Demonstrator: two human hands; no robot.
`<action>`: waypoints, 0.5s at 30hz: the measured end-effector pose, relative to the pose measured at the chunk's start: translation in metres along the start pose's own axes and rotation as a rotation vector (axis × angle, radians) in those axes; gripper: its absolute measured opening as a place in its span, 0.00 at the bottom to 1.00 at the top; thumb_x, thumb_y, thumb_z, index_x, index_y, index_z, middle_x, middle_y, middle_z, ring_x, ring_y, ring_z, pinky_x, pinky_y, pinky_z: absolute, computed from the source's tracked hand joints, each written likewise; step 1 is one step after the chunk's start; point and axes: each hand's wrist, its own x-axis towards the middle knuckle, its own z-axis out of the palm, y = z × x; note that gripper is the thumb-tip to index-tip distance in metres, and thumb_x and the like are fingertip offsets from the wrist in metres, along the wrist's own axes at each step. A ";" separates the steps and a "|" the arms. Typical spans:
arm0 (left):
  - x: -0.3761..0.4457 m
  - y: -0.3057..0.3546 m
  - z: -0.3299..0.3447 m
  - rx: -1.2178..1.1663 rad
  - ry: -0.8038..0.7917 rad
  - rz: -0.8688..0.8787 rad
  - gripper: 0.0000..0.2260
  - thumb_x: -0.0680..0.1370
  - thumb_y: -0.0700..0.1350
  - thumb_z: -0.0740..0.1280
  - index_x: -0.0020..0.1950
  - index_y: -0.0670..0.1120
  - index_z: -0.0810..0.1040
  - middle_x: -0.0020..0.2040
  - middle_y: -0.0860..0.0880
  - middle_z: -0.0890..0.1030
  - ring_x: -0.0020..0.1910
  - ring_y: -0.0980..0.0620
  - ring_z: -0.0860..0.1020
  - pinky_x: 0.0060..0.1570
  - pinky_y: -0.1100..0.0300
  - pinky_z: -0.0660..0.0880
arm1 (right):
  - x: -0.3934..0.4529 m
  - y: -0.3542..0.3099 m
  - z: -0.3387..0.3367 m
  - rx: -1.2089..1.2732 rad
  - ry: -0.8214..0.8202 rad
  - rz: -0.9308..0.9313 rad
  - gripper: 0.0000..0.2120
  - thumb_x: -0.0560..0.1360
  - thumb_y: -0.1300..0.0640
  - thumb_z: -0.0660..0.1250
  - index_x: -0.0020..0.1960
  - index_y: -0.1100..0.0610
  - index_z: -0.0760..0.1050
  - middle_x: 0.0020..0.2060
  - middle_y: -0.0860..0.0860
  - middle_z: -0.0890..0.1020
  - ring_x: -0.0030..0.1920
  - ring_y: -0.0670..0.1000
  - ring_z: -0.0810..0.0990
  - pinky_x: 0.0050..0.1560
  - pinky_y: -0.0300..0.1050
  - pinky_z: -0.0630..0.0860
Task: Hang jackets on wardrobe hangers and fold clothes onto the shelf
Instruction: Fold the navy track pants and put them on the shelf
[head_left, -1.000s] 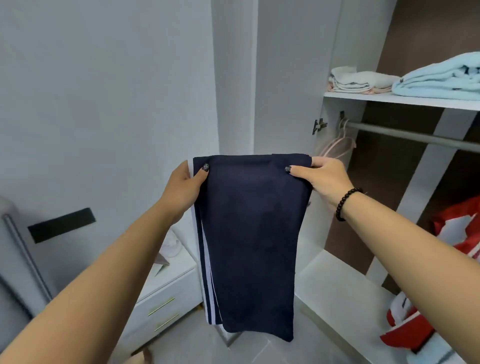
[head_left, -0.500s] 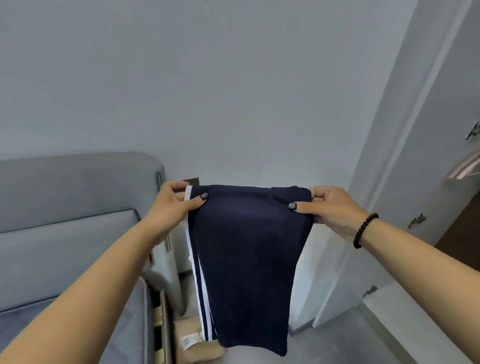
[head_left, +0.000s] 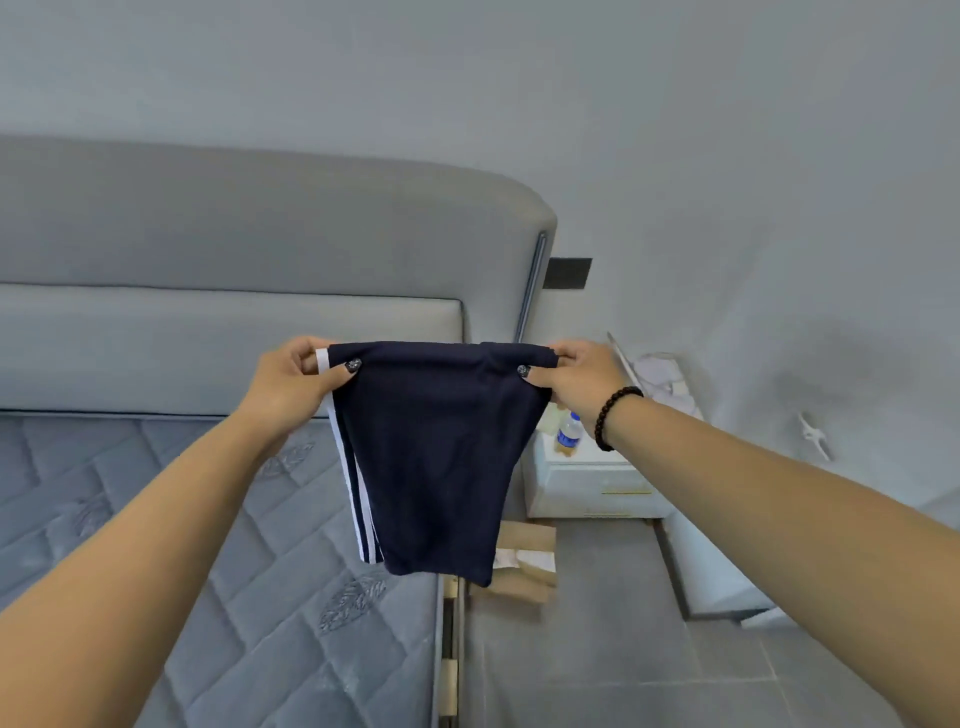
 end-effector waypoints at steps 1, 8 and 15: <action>0.004 -0.005 -0.011 -0.013 0.040 -0.006 0.06 0.77 0.37 0.70 0.53 0.43 0.78 0.36 0.58 0.84 0.34 0.63 0.80 0.34 0.72 0.74 | 0.011 -0.001 0.019 -0.008 -0.003 -0.012 0.11 0.68 0.69 0.73 0.40 0.54 0.78 0.39 0.53 0.83 0.44 0.52 0.82 0.54 0.53 0.80; -0.020 -0.028 -0.080 -0.122 0.240 -0.004 0.08 0.75 0.38 0.71 0.53 0.45 0.78 0.40 0.58 0.85 0.39 0.62 0.82 0.39 0.72 0.75 | 0.027 -0.008 0.103 0.004 -0.100 -0.102 0.11 0.69 0.68 0.73 0.47 0.57 0.77 0.41 0.51 0.82 0.43 0.47 0.81 0.48 0.39 0.79; -0.104 -0.105 -0.083 -0.103 0.175 -0.165 0.08 0.73 0.35 0.72 0.51 0.42 0.81 0.42 0.50 0.86 0.42 0.56 0.83 0.42 0.69 0.78 | -0.025 0.072 0.106 -0.154 -0.273 -0.052 0.12 0.67 0.72 0.73 0.46 0.61 0.76 0.38 0.51 0.81 0.35 0.38 0.80 0.35 0.28 0.75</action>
